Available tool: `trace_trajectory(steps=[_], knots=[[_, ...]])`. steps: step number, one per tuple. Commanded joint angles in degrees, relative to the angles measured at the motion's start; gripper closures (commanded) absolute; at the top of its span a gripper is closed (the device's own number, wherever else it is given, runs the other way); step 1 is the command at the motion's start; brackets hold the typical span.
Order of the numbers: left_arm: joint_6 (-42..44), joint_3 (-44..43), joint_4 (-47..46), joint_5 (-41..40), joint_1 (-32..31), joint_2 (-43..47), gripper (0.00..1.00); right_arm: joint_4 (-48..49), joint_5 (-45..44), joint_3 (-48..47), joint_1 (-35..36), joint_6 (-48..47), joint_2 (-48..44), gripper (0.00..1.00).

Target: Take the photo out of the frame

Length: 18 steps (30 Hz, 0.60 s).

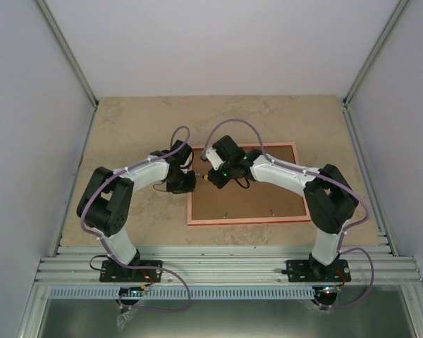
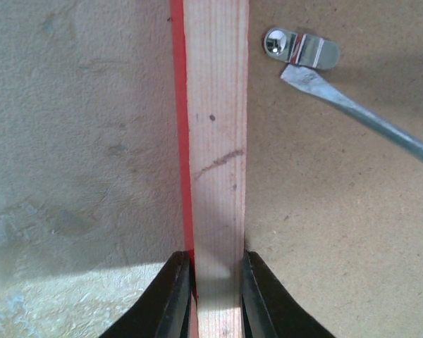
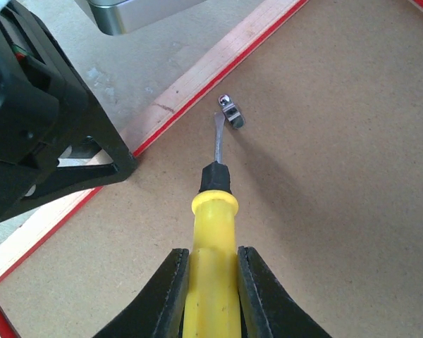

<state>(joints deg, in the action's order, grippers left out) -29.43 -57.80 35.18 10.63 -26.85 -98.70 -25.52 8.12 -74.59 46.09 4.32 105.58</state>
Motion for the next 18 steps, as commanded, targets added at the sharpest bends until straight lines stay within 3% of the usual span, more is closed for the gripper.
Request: trace_trajectory(steps=[1, 11, 18], knots=[[-0.2, 1.7, -1.1, -0.8, -0.1, -1.3, 0.85, -4.0, -2.5, 1.6, -0.6, 0.8, -1.1, 1.0], [-0.9, 1.8, -1.2, -1.1, -0.1, -1.0, 0.85, -0.7, -0.3, 3.6, -0.9, 0.9, -4.1, 1.0], [-3.6, 2.3, -2.0, -2.2, -0.1, 0.3, 0.88, 2.0, -3.3, 7.0, -2.6, 2.6, -8.0, 1.0]])
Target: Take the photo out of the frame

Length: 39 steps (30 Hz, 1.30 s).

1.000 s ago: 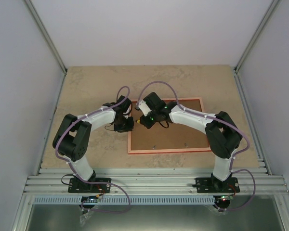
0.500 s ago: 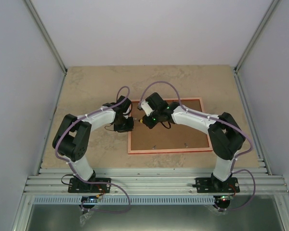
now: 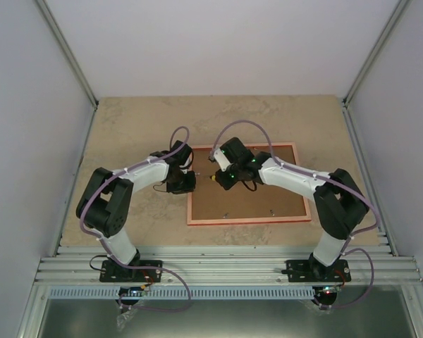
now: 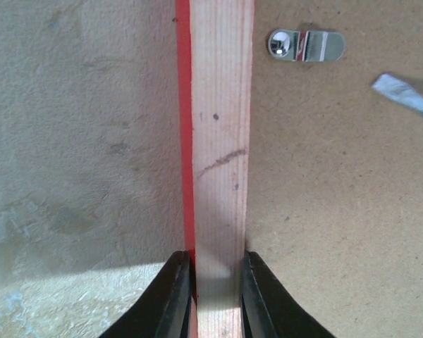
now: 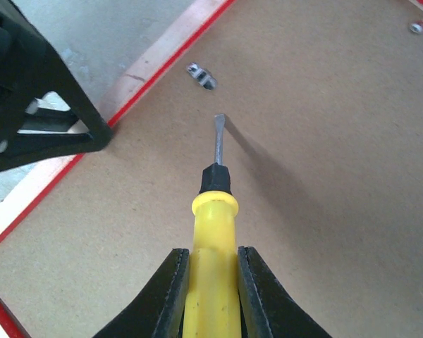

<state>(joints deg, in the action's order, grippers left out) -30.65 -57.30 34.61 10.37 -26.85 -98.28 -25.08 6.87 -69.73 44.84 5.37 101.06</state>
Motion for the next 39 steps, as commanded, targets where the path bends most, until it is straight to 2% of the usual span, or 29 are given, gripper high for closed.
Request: trace_trajectory(steps=[1, 9, 21, 25, 31, 35, 39], knots=[[-3.0, 2.0, -1.7, -2.0, 0.0, 0.2, 0.88, 2.2, -2.6, 3.0, -1.6, 1.9, -4.7, 1.0], [-9.5, 3.8, -3.8, -2.4, 0.1, 2.8, 0.9, 5.9, -5.5, 6.7, -4.8, 2.8, -10.3, 0.99], [-23.8, 11.7, -10.3, 0.9, 0.1, 10.3, 0.89, 9.4, -1.8, 9.2, -7.6, 1.4, -11.8, 1.0], [-27.2, 14.5, -11.8, 2.3, 0.0, 12.6, 0.83, 10.6, -0.4, 9.5, -8.4, 1.0, -11.8, 0.99], [-25.9, 12.9, -6.7, -1.7, 0.0, 15.4, 0.61, 11.8, 1.3, 10.5, -9.1, 1.1, -11.9, 1.0], [-20.3, 7.7, 0.2, -8.1, 0.3, 15.4, 0.48, 12.2, 1.4, 11.1, -9.2, 1.2, -12.5, 1.0], [-10.4, -0.8, 4.6, -13.5, 1.6, 11.8, 0.35, 12.3, 1.4, 11.8, -9.3, 1.4, -13.5, 1.0]])
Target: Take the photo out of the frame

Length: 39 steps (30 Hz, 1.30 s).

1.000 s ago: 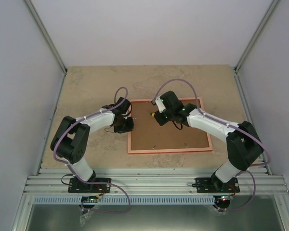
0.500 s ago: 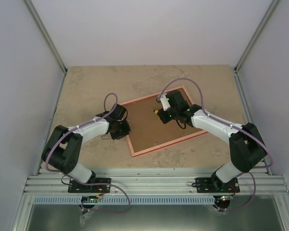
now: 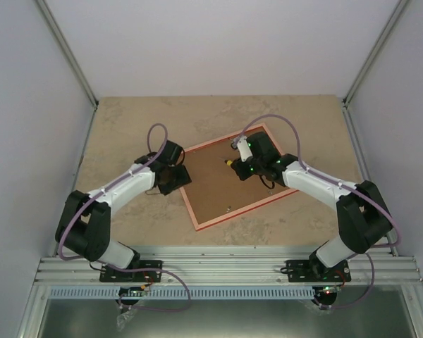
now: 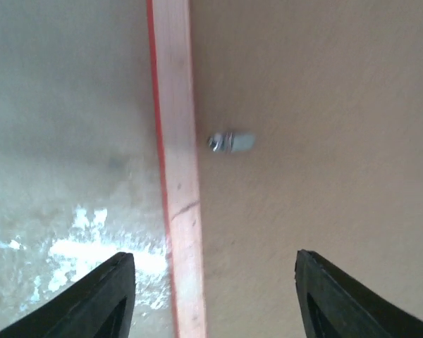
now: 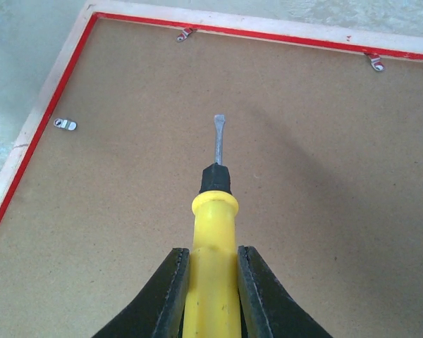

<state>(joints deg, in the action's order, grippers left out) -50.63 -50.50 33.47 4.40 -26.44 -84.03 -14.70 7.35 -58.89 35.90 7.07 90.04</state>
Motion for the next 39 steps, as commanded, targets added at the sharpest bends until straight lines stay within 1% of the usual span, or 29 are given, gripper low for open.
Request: trace_trajectory(steps=[1, 3, 5, 9, 13, 17, 20, 24, 35, 39], knots=[[12.5, -9.9, 6.7, -9.2, 1.3, -3.8, 0.33, 1.9, 0.9, 1.1, -0.4, -0.3, -2.7, 1.0], [17.7, -13.9, 7.6, -12.0, 1.3, -6.5, 0.29, 1.6, 0.9, 1.1, -0.4, -0.3, -2.9, 1.0], [22.0, -17.5, 7.7, -14.2, 1.6, -9.6, 0.27, 1.3, 0.9, 1.3, -0.4, -0.2, -3.2, 0.99], [29.9, -23.5, 6.2, -15.2, 2.7, -15.6, 0.25, 0.9, 0.6, 1.7, -0.4, -0.1, -4.1, 1.0], [35.8, -28.1, 4.3, -14.8, 4.7, -21.3, 0.24, 0.5, 0.5, 2.1, -0.4, 0.2, -4.8, 1.0], [40.8, -31.8, 2.1, -11.1, 6.6, -24.8, 0.21, 0.0, 0.4, 2.7, -0.4, 0.5, -5.6, 1.0], [42.7, -35.2, 2.2, -6.0, 8.3, -28.0, 0.2, -0.4, 0.0, 2.9, -0.3, 0.8, -6.1, 1.0], [44.5, -38.1, 3.1, -1.2, 10.1, -31.6, 0.19, -1.0, -0.6, 3.0, -0.3, 0.9, -6.5, 0.99], [45.7, -41.0, 5.4, 2.9, 11.4, -37.9, 0.2, -1.8, -0.9, 2.3, -0.4, 0.9, -6.5, 1.0], [44.9, -39.4, 5.9, 5.1, 11.3, -37.3, 0.22, -2.0, -1.1, 2.2, -0.3, 0.8, -6.5, 1.0]])
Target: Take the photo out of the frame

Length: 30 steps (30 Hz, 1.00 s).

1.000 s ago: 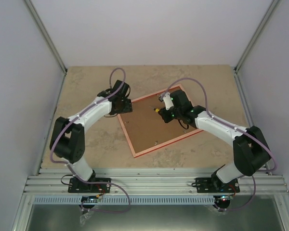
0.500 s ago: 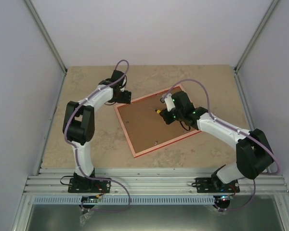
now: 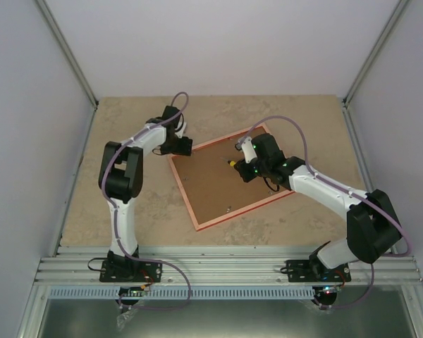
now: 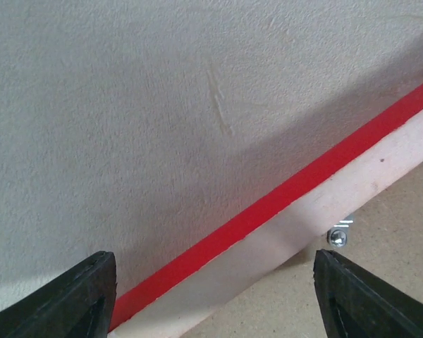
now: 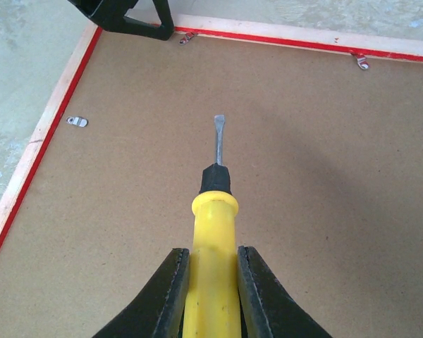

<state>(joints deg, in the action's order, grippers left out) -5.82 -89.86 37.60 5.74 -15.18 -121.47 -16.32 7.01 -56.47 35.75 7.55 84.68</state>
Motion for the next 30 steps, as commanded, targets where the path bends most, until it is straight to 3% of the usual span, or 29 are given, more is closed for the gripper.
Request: trace_trajectory(steps=[1, 19, 30], knots=[[-0.2, 0.6, 1.9, 3.9, 0.1, 0.6, 0.23, -0.3, -0.8, -0.2, -0.2, 0.3, -1.1, 1.0], [-5.2, 11.4, 3.8, 2.1, -5.9, 8.0, 0.32, 0.7, 0.4, 0.2, -0.2, 1.7, -0.3, 1.0], [-6.9, 13.8, 3.9, -0.2, -8.1, 9.6, 0.53, 1.3, 0.9, 0.8, -0.2, 2.4, -0.6, 1.0]])
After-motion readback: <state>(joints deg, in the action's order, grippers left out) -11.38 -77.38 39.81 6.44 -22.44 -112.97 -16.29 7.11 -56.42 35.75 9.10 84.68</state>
